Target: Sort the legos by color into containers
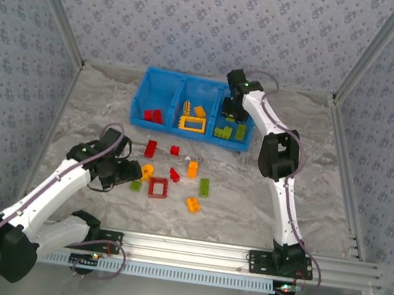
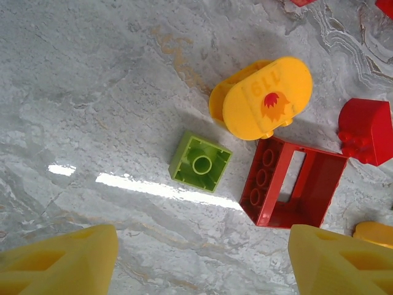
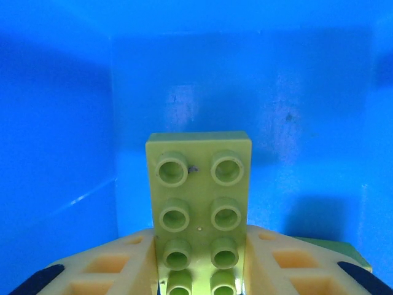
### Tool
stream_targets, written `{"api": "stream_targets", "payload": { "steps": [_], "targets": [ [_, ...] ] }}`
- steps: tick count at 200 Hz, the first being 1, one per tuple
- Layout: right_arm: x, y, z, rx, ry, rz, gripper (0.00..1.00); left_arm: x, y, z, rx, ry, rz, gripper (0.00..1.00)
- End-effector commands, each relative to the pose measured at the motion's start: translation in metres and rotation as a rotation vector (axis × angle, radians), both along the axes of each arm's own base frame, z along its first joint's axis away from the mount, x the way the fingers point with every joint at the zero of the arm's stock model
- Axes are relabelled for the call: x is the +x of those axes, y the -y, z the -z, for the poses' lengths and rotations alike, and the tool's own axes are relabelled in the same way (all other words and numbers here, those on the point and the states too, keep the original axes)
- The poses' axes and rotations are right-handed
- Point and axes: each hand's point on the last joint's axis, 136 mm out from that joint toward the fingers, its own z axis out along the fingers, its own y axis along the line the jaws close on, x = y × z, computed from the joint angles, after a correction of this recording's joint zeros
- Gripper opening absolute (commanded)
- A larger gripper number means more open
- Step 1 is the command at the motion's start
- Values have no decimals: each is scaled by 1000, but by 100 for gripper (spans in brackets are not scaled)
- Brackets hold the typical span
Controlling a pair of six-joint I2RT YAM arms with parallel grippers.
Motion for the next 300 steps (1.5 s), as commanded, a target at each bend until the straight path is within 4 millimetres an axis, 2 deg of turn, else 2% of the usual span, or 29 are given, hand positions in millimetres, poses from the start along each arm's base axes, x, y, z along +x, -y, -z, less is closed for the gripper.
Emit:
{"api": "stream_targets", "payload": {
  "steps": [1, 19, 34, 70, 94, 120, 135, 140, 161, 180, 198, 224, 258, 281, 295, 300],
  "targets": [
    [-4, 0, 0, 7, -26, 5, 45, 3, -3, 3, 30, -13, 11, 73],
    [-3, 2, -6, 4, -21, 7, 50, 16, -1, 6, 52, 0, 41, 72],
    [-1, 2, -22, 6, 10, 2, 54, 30, 0, 10, 87, 10, 62, 72],
    [-2, -1, -94, 17, 158, -13, 55, 82, 7, 11, 182, 50, 129, 73],
    [-26, -1, -139, 5, 248, -7, 55, 118, 12, 14, 214, 62, 151, 75],
    [-68, -9, -163, 27, 311, -46, 55, 144, 22, 33, 229, 32, 186, 76],
    [-100, -21, -159, 54, 309, -102, 55, 154, 25, 44, 236, 7, 199, 73],
    [-110, -25, -165, 72, 325, -126, 55, 156, 27, 47, 230, -2, 207, 72],
    [-158, -37, -151, 72, 293, -209, 55, 172, 41, 52, 216, 20, 248, 68],
    [-194, -37, -137, 59, 246, -246, 55, 175, 45, 57, 228, 12, 270, 68],
    [-215, -33, -125, 49, 207, -248, 55, 175, 52, 62, 222, 11, 300, 68],
    [-226, -24, -114, 37, 182, -229, 55, 171, 52, 70, 240, -17, 311, 62],
    [-227, -23, -116, 32, 183, -239, 55, 175, 47, 79, 278, -33, 304, 52],
    [-229, -25, -112, 39, 173, -250, 55, 177, 44, 79, 297, -40, 312, 30],
    [-234, -27, -108, 42, 165, -275, 55, 180, 43, 69, 306, -12, 298, 17],
    [-236, -29, -108, 47, 169, -294, 55, 175, 40, 63, 314, -20, 294, 16]
  ]
}}
